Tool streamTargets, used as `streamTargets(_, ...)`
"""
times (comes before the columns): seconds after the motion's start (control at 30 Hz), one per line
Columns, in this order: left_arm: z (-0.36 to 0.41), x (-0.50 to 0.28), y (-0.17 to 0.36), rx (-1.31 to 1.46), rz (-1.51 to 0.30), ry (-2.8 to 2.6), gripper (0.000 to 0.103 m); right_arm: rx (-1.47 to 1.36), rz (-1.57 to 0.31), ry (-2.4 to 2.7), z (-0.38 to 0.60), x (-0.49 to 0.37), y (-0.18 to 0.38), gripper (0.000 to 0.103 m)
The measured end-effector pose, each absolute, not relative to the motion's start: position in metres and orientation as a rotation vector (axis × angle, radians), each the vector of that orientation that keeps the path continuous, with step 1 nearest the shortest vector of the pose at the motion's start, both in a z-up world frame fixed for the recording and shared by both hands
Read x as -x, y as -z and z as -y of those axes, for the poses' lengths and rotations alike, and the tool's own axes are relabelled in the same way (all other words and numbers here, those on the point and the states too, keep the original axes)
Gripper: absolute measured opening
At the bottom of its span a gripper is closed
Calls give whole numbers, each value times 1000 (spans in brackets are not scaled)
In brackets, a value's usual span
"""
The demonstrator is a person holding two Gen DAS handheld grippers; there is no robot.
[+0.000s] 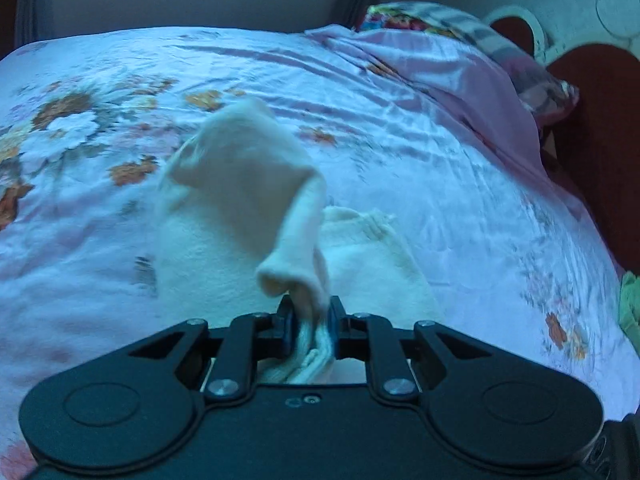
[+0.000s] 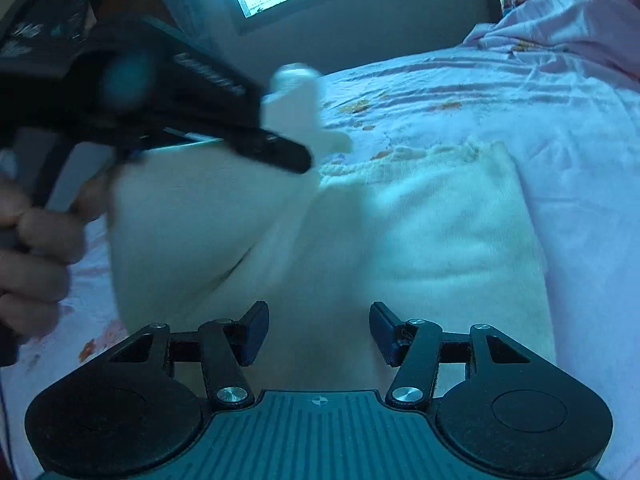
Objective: Fold small clothes
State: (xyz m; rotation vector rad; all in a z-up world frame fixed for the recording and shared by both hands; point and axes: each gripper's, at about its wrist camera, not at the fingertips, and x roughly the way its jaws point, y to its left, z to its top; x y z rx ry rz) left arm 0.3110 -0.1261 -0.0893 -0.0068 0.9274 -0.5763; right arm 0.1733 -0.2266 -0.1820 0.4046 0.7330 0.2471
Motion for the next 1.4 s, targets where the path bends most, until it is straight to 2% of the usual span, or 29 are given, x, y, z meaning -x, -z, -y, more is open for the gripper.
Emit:
streamTargets(0.13, 186, -300, 120, -61, -1097, 659, 17, -551, -724, -278, 256, -149, 188, 55)
streamTargets(0.2, 188, -296, 120, -9, -1140, 694, 24, -636, -722, -301, 270, -144, 194, 55)
streamTargets(0.27, 175, -289, 102, 27, -1096, 729, 28, -709, -714, -331, 279, -141, 197, 55)
streamTargets(0.33, 160, -285, 81, 29, -1035, 704, 36, -745, -711, -352, 282, -142, 198, 55)
streamTargets(0.4, 136, -286, 68, 20, -985, 637, 53, -783, -706, -367, 280, -146, 198, 55)
streamTargets(0.47, 115, -286, 63, -39, -922, 534, 59, -824, -701, -384, 279, -152, 197, 55)
streamTargets(0.63, 51, -287, 93, -21, -933, 351, 57, -975, -717, -384, 281, -171, 203, 56)
streamTargets(0.67, 44, -285, 102, -10, -943, 327, 57, -999, -720, -378, 283, -172, 203, 58)
streamTargets(0.7, 39, -284, 111, 0, -956, 322, 57, -1012, -720, -373, 284, -173, 203, 67)
streamTargets(0.73, 35, -280, 118, -1, -956, 335, 56, -1014, -717, -368, 286, -172, 202, 69)
streamTargets(0.87, 49, -259, 131, -53, -926, 387, 50, -971, -743, -323, 288, -176, 199, 69)
streamTargets(0.9, 50, -256, 132, -43, -928, 391, 48, -935, -760, -287, 291, -171, 197, 66)
streamTargets(0.93, 50, -251, 136, -35, -930, 398, 47, -914, -767, -266, 289, -172, 198, 57)
streamTargets(0.97, 50, -247, 138, -45, -920, 399, 47, -892, -783, -243, 287, -175, 198, 31)
streamTargets(1.0, 49, -242, 138, -68, -899, 397, 47, -865, -806, -213, 285, -178, 198, 11)
streamTargets(1.13, 26, -227, 125, -41, -840, 355, 47, -822, -796, -214, 283, -177, 193, 10)
streamTargets(1.33, 41, -188, 130, -278, -760, 442, 49, -704, -601, -161, 278, -155, 150, 8)
streamTargets(1.4, 47, -187, 134, -264, -773, 452, 49, -623, -610, -115, 272, -144, 150, 8)
